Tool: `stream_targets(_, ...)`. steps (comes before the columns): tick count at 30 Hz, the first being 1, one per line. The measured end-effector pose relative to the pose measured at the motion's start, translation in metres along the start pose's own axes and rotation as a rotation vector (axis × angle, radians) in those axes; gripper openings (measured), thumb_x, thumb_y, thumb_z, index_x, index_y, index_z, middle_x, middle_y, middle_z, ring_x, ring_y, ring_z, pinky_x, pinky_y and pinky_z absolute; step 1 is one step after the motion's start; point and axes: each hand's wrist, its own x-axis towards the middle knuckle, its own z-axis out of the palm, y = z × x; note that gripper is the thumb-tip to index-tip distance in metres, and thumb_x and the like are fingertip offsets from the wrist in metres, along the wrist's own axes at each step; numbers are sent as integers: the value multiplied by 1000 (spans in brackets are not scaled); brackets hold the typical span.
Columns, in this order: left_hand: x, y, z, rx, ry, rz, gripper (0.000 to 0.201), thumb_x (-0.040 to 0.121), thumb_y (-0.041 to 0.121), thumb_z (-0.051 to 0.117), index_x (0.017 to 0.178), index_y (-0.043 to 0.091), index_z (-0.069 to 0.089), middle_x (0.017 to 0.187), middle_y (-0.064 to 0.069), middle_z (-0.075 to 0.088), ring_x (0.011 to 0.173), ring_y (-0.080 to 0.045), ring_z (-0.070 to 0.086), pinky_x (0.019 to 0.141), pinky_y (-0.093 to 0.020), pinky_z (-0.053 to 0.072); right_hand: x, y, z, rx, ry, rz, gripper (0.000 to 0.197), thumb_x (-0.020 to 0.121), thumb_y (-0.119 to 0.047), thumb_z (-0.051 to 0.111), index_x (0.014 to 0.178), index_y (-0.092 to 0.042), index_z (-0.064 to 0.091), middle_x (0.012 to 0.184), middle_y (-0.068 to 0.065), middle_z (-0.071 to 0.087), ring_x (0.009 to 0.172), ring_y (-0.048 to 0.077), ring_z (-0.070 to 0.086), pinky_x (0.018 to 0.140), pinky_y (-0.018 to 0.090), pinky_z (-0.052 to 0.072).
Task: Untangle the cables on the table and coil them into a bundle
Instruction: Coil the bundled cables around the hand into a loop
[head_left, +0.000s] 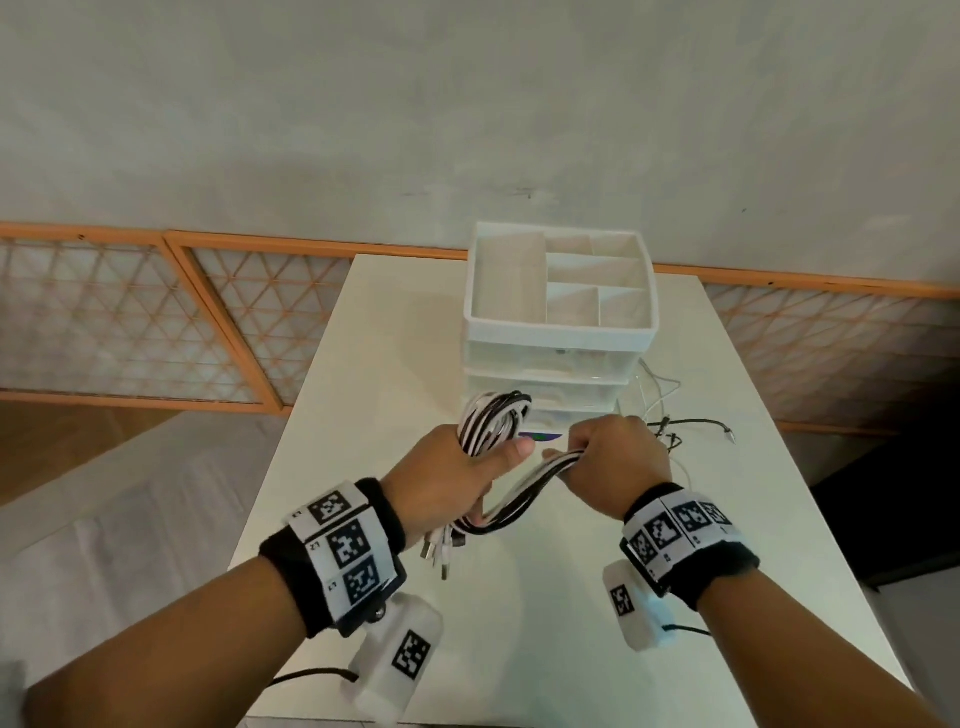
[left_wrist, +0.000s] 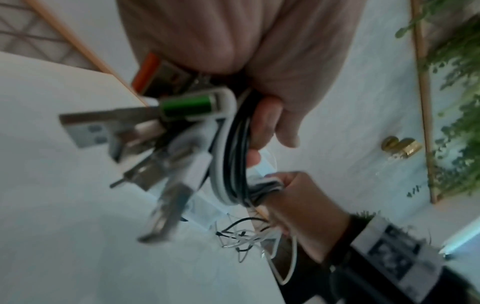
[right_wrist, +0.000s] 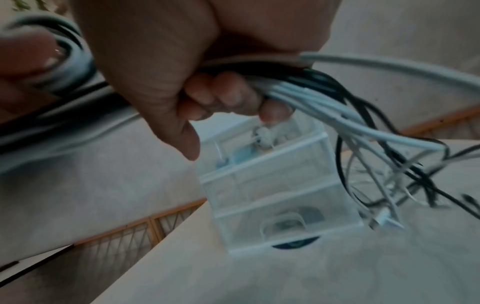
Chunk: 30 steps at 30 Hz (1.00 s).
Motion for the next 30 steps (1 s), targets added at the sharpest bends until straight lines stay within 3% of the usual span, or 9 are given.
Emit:
stream_targets(4,2,-8,-2,205,-130,13,34,73,48,81,80,19,65,61,-5,63,50,-16,53,56,-28,47,-4,-19,-10,27,28,-36,30,73,-23,64,51,-22,44,58,-1,53,62,24,55,52,25,34)
stream_targets(8,4,-11,2,407,-47,-29,32,78,42,77,62,22,57,50,7,58,46,-8,53,53,-21,45,-4,-30,-15,128,51,-70,23,64,-9,59,50,-20,44,53,-2,50,57,22,51,52,23,34)
stream_targets(11,3,-15,3,315,16,-58,29,81,34,73,63,17,60,52,5,62,44,-10,52,51,-22,44,-5,-31,-16,188,70,-105,27,66,-11,66,51,-20,47,51,-3,51,55,19,50,50,23,34)
stream_targets(15,2,-14,-2,55,59,-47,15,90,13,65,77,8,71,75,-8,74,45,-17,48,49,-27,43,-10,-28,-28,377,20,-243,12,75,-24,79,68,-22,69,58,-7,64,55,7,58,54,19,45)
stream_targets(19,6,-2,-20,-234,241,-53,12,93,6,63,82,3,67,72,-10,65,45,-11,44,43,-22,40,-11,-2,-41,611,-101,-252,11,93,-24,67,89,-18,76,65,-7,67,54,1,58,57,16,46)
stream_targets(21,8,4,-22,-329,262,-66,11,94,5,62,83,4,65,71,-10,63,43,-11,43,41,-20,40,-11,5,-35,652,-44,-234,19,96,-20,63,81,-15,75,64,0,64,55,5,57,61,23,47)
stream_targets(24,15,7,-13,-361,257,-88,11,95,10,60,86,5,63,71,-9,61,38,-9,41,43,-22,39,-17,-6,-18,777,53,-254,24,98,-25,60,78,-31,73,68,-5,67,66,15,64,72,36,54)
stream_targets(27,23,6,-7,-305,297,-97,17,95,15,61,80,8,65,68,-6,63,42,-14,43,51,-28,40,-23,-22,-5,841,21,-282,16,101,-24,54,107,-23,69,77,-8,70,68,10,63,65,26,54)
stream_targets(30,23,10,-5,-178,306,-54,27,96,25,60,74,10,63,64,-3,62,49,-18,45,57,-31,41,-25,-28,-2,886,95,-261,33,103,-15,49,134,-18,60,72,-10,60,61,6,55,61,17,46)
